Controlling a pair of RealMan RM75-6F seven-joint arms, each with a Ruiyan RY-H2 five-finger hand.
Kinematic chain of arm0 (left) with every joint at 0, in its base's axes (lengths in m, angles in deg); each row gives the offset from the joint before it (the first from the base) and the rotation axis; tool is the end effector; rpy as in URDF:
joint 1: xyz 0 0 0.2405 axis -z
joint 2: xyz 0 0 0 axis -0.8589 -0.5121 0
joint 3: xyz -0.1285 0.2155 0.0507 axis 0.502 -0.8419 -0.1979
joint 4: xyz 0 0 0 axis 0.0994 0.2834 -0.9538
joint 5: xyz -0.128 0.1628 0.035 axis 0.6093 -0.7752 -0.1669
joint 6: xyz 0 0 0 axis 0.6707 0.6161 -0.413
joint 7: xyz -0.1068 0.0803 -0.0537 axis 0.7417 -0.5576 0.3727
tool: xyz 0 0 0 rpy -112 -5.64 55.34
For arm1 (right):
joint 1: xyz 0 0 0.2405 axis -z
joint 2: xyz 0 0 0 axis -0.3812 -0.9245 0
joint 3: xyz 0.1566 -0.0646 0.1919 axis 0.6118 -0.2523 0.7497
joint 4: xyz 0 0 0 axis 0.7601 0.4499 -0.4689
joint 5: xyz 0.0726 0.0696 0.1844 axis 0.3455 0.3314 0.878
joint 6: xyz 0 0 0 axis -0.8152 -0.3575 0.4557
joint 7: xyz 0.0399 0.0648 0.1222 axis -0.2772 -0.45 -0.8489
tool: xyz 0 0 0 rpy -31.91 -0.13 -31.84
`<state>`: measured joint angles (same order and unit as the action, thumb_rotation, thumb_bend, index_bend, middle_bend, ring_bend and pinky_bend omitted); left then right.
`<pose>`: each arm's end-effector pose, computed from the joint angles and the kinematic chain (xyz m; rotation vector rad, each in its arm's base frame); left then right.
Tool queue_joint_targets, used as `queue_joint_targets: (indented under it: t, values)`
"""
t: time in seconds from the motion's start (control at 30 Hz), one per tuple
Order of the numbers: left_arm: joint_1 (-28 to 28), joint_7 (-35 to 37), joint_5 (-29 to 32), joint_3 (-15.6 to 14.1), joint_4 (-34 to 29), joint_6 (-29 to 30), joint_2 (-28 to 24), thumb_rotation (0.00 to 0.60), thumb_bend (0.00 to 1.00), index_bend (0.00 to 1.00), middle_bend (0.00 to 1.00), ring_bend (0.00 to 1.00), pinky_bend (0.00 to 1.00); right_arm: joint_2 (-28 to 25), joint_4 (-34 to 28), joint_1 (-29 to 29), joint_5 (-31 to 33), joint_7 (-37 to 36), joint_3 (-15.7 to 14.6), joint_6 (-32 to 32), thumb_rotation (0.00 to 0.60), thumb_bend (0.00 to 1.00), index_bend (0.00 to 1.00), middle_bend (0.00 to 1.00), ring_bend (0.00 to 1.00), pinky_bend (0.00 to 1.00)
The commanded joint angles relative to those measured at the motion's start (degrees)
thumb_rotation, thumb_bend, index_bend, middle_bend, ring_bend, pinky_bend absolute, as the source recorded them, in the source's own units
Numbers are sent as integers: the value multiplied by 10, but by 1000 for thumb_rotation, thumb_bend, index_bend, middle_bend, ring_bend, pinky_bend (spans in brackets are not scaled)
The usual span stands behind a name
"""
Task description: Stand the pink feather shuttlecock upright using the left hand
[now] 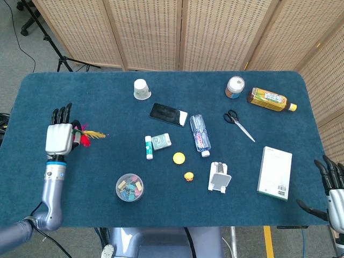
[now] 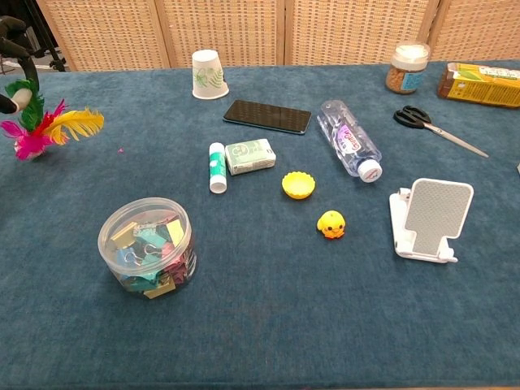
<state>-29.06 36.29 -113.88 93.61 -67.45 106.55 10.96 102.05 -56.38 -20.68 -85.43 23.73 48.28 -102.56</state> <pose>-0.2389 0.3515 0.0590 -1.3397 -0.8142 -0.8865 -0.3032 -0.1451 0.1912 1.2868 -0.8708 1.0495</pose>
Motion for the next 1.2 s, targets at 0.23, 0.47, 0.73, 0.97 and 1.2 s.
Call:
queue_joint_targets:
  t: [0.23,0.47,0.73,0.97,1.2]
  values:
    - [-5,25,-3,10,-9,13,-19,600,478,582,0,0,0,2,0,-2,0,6,-1,5,600,0,0,0,0,0]
    - [-15,33,-7,0,-6,18,-28,600,478,582,0,0,0,3,-1,-1,-2,9,-3,5,600,0,0,0,0,0]
    - [-29,48,-11,-10,1,22,-36,600,477,582,0,0,0,5,0,-2,-6,15,-5,5,600,0,0,0,0,0]
    - [-37,53,-15,-10,12,31,-48,600,455,581,0,0,0,7,0,-3,-10,22,-7,8,600,0,0,0,0,0]
    - [-37,54,-12,-4,23,33,-53,600,423,467,0,0,0,10,0,-4,-11,28,-8,8,600,0,0,0,0,0]
